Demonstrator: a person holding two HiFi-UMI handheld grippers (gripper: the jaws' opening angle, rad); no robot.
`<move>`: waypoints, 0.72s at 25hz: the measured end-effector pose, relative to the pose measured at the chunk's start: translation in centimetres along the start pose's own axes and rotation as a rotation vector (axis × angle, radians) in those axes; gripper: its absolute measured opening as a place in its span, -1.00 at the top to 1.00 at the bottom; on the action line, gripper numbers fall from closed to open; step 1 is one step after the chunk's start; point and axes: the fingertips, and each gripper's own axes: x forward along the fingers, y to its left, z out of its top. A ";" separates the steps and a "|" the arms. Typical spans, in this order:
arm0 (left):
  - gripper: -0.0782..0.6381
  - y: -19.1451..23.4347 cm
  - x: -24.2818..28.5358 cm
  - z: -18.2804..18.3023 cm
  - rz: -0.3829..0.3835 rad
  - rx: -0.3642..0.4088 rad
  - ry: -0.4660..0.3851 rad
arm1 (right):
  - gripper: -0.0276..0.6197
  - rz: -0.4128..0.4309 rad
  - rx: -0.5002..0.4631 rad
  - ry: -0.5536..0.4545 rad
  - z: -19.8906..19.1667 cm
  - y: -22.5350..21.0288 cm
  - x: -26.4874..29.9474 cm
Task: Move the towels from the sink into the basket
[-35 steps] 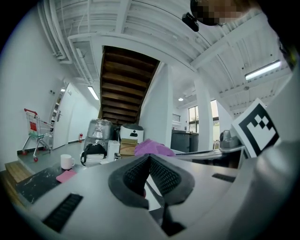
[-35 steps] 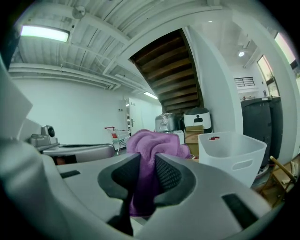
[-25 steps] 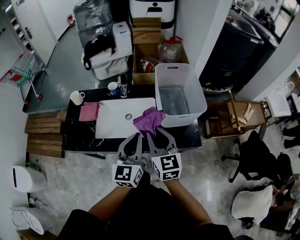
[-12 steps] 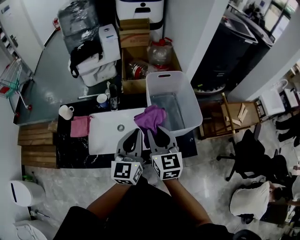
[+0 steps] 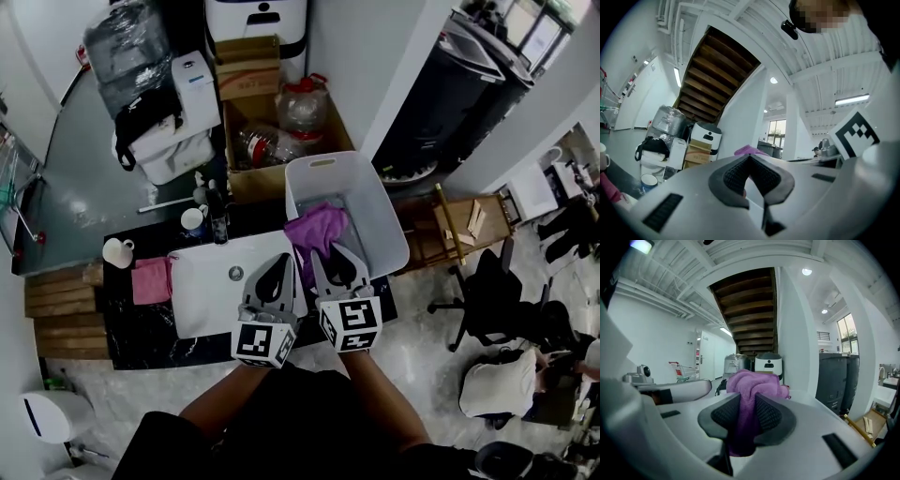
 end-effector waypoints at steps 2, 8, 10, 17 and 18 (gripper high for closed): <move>0.77 0.4 0.8 -0.3 -0.020 0.004 0.009 | 0.59 -0.025 0.014 0.006 0.0 -1.1 0.8; 0.77 1.6 2.4 -0.4 -0.008 0.000 0.027 | 0.59 -0.057 0.024 0.051 -0.4 -3.9 3.1; 0.77 1.6 3.4 -0.3 -0.004 -0.002 0.027 | 0.59 -0.055 0.033 0.064 -0.4 -5.1 4.0; 0.77 1.9 6.1 -1.0 0.053 0.006 0.039 | 0.58 0.016 0.087 0.115 -2.2 -7.6 7.5; 0.77 1.9 6.6 -1.0 0.066 0.009 0.037 | 0.58 0.033 0.098 0.118 -2.4 -7.8 8.0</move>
